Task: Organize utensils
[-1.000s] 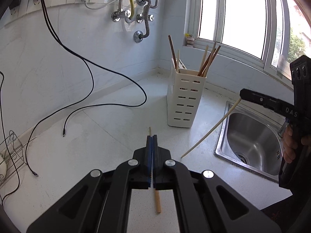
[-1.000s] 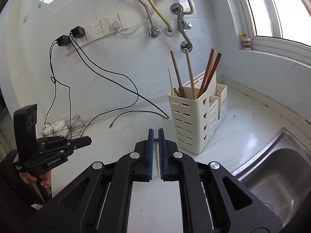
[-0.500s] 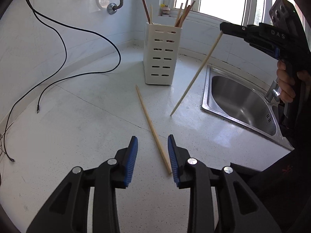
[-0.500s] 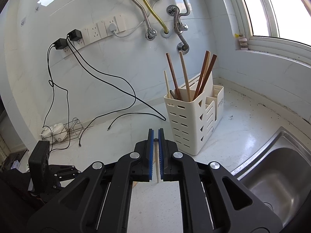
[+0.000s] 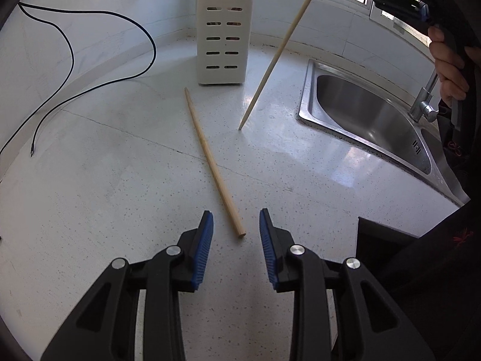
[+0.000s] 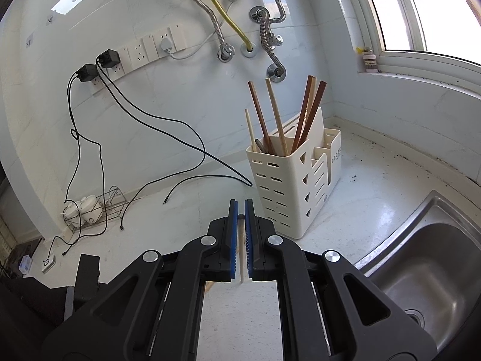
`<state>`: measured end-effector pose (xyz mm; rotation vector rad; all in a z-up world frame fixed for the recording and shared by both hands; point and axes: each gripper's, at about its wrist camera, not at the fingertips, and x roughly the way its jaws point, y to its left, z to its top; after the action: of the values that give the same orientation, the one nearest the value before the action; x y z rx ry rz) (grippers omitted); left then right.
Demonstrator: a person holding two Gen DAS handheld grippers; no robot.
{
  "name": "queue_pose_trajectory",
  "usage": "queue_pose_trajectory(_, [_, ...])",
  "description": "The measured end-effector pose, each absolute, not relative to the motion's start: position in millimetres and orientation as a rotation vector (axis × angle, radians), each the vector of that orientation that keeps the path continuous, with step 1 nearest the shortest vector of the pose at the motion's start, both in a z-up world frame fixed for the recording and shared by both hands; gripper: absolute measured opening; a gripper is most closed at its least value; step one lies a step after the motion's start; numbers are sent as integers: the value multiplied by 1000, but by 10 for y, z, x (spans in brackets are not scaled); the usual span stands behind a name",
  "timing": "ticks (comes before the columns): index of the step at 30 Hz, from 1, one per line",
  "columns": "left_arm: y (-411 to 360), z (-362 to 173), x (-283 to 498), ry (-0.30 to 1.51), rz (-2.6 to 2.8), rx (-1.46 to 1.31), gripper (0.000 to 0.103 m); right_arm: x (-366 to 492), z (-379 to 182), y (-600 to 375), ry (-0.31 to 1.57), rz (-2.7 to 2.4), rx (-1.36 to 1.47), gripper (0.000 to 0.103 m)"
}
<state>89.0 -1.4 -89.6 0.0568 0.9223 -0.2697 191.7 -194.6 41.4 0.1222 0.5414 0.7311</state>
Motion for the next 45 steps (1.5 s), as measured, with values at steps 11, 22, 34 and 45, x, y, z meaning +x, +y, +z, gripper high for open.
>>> queue_pose_trajectory(11, [-40, -966, 910, 933, -242, 56, 27, 1944, 416, -1957, 545, 740, 131, 4])
queue_pose_trajectory(22, [21, -977, 912, 908, -165, 34, 6, 1941, 422, -1939, 544, 751, 135, 4])
queue_pose_trajectory(34, [118, -305, 890, 743, -76, 76, 6, 1890, 541, -1952, 505, 752, 142, 4])
queue_pose_trajectory(45, [223, 282, 961, 617, -12, 71, 5, 1852, 565, -1979, 489, 752, 154, 4])
